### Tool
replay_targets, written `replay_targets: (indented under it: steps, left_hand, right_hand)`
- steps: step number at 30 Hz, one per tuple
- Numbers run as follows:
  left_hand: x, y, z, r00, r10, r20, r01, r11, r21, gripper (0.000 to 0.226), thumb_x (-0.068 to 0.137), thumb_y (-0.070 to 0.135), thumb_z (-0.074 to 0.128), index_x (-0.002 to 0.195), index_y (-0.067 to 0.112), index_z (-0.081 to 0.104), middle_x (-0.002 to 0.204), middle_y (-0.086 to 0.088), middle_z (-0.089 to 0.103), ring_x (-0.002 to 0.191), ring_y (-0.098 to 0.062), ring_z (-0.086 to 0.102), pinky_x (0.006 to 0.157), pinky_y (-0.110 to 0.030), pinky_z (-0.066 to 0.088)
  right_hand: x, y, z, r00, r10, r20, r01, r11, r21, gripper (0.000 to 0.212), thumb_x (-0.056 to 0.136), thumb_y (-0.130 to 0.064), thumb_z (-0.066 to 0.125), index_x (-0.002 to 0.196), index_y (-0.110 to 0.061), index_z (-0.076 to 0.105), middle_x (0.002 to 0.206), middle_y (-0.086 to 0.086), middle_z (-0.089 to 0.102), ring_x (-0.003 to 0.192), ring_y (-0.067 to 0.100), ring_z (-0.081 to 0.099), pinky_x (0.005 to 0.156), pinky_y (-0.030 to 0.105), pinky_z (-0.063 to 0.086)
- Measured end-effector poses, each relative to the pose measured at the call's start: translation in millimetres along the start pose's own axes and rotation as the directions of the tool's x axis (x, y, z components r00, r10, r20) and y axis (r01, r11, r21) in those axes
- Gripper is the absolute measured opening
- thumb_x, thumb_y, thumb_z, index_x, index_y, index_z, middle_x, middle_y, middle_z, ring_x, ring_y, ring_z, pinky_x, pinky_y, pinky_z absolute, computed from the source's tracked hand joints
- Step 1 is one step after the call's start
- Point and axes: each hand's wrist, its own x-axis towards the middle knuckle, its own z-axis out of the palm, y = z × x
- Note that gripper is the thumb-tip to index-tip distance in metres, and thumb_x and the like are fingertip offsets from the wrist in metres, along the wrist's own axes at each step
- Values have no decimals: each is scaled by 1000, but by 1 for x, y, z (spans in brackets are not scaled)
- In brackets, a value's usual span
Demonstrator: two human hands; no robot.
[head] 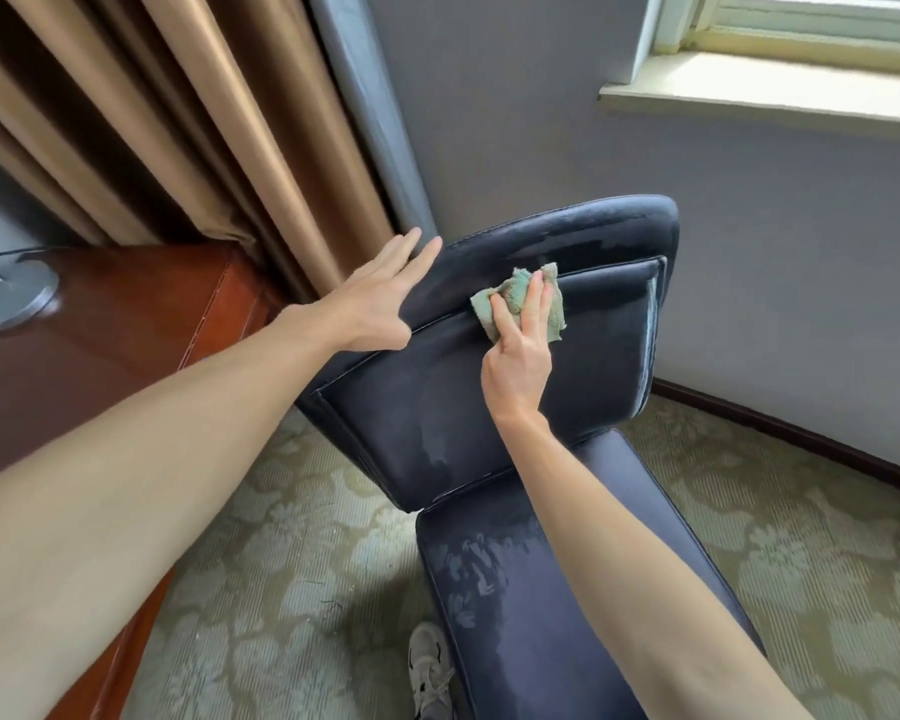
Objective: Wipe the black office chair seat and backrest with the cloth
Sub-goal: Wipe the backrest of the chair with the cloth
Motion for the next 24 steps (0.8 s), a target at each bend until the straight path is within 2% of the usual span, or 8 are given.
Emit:
replay_targets:
  steps: [3,7,9,12,15,18,20,24]
  left_hand:
    - [3,-4,0,1000,26,2,-26,1000,-3,116,67,1,56,153,36,-12,162,7,-20,148,-10,-17,121,-38,8]
    - [-9,-11,9,989,104,-103,-95,991,92,115,69,7,62,155,27,-11,162,0,-20,148,-15,-18,121,-33,0]
    - [-26,-25,15,986,93,-140,-76,990,117,116,70,8,65,155,26,-11,162,-1,-22,148,-15,-19,120,-32,-2]
    - [-49,-47,21,995,-18,-94,19,1000,13,117,71,0,63,154,33,-12,161,9,-23,147,-7,-20,117,-27,9]
    - [-49,-51,23,997,-11,-78,9,1000,-28,115,70,-3,59,154,33,-11,162,11,-17,147,-7,-19,119,-32,10]
    - [-46,-50,25,994,-7,-111,-1,997,-76,112,68,-5,56,156,29,-6,163,8,-10,149,-9,-13,121,-33,7]
    - [-49,-49,27,987,-10,-159,-4,996,-90,110,68,-5,55,157,25,-1,164,5,-3,149,-10,-8,120,-32,7]
    - [-50,-45,31,970,-6,-241,-15,996,-85,106,68,-1,56,157,23,5,161,4,11,148,-11,4,118,-26,10]
  right_hand:
    - [-26,-21,16,990,-119,81,119,993,7,58,76,18,42,114,-16,70,152,15,35,144,32,24,65,27,50]
    - [-28,-16,9,970,-195,142,199,980,-17,63,74,19,49,119,-21,68,153,13,34,143,29,27,66,27,53]
    - [-19,-7,2,979,-169,112,174,984,-39,65,74,21,50,120,-22,67,153,13,33,143,29,27,65,30,55]
    - [-15,-11,5,995,-85,54,87,995,-47,64,73,20,41,117,-19,68,154,15,31,144,32,23,64,34,55]
    - [-28,-27,19,992,-108,69,111,993,-34,61,73,18,39,115,-15,69,153,17,31,144,36,22,64,34,55]
    - [-52,-45,33,963,-210,171,216,976,-16,60,75,18,44,116,-18,68,154,18,30,144,36,22,60,30,53]
    - [-61,-53,37,948,-226,224,232,973,-1,61,75,18,47,118,-20,68,154,18,30,144,35,22,59,29,52]
    - [-52,-37,25,921,-303,245,317,948,-20,62,77,17,51,124,-20,65,152,15,34,143,30,27,69,32,56]
